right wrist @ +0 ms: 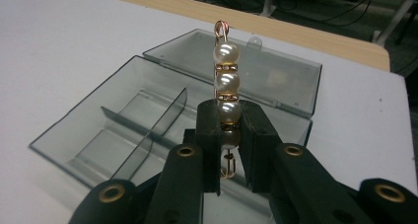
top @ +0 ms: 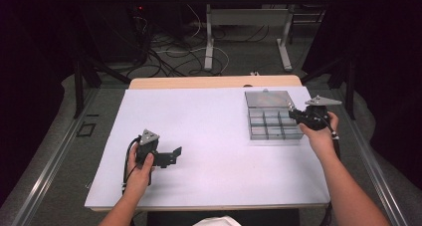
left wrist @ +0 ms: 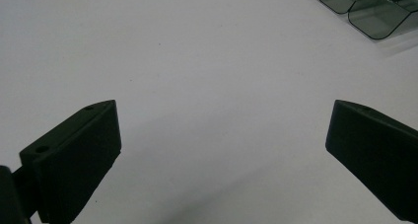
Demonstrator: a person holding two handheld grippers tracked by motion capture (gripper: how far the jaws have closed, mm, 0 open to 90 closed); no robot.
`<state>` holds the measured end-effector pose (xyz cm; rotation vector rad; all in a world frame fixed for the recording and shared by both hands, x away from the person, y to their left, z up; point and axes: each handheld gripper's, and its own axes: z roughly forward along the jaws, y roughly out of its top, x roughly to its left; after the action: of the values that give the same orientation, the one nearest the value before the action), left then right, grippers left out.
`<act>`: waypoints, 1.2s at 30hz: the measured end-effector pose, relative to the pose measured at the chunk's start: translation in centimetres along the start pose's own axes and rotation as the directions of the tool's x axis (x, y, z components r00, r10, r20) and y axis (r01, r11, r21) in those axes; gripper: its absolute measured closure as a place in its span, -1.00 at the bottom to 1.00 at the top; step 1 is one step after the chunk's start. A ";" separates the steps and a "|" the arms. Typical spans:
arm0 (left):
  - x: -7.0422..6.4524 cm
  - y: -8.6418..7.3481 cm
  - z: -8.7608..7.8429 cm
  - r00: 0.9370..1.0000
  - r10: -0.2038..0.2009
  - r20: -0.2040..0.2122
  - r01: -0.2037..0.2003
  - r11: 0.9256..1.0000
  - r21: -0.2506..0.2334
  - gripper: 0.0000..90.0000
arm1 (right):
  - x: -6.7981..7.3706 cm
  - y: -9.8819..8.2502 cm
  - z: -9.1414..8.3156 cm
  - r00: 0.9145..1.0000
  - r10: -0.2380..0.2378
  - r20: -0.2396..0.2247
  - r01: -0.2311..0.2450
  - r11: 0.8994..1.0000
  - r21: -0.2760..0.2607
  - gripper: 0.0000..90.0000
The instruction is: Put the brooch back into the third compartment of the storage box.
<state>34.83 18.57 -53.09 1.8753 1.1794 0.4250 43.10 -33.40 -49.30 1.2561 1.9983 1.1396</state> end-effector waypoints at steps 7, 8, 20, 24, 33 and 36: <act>0.1 0.0 0.3 1.000 -0.004 0.004 0.004 1.000 0.004 -0.99 | -1.0 0.4 2.2 0.999 -0.035 0.030 0.034 0.999 0.029 0.78; 0.1 -0.1 0.3 1.000 -0.007 0.003 0.007 1.000 0.008 -0.99 | -1.1 0.4 2.5 0.999 -0.037 0.026 0.036 0.999 0.035 0.78; 0.1 -0.1 -0.3 1.000 -0.004 -0.005 0.004 1.000 -0.015 -0.99 | -2.0 -0.9 4.9 0.996 -0.065 0.058 0.057 0.989 0.135 0.78; 0.1 -0.1 -0.3 1.000 -0.007 -0.006 0.007 1.000 -0.014 -0.99 | -1.9 -0.8 4.7 0.996 -0.067 0.065 0.057 0.988 0.146 0.77; 0.1 -0.1 -0.3 1.000 -0.007 -0.004 0.007 1.000 -0.007 -0.99 | -1.8 -0.6 3.5 0.998 0.007 0.066 -0.012 0.997 0.078 0.26; 0.2 -0.1 -0.4 1.000 -0.001 -0.007 0.001 1.000 -0.007 -0.99 | -1.4 -0.4 2.6 0.998 0.014 0.063 -0.018 0.998 0.061 0.15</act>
<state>34.65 18.94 -52.95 1.8686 1.1820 0.4350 45.53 -33.70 -50.99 1.3241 1.9943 1.0412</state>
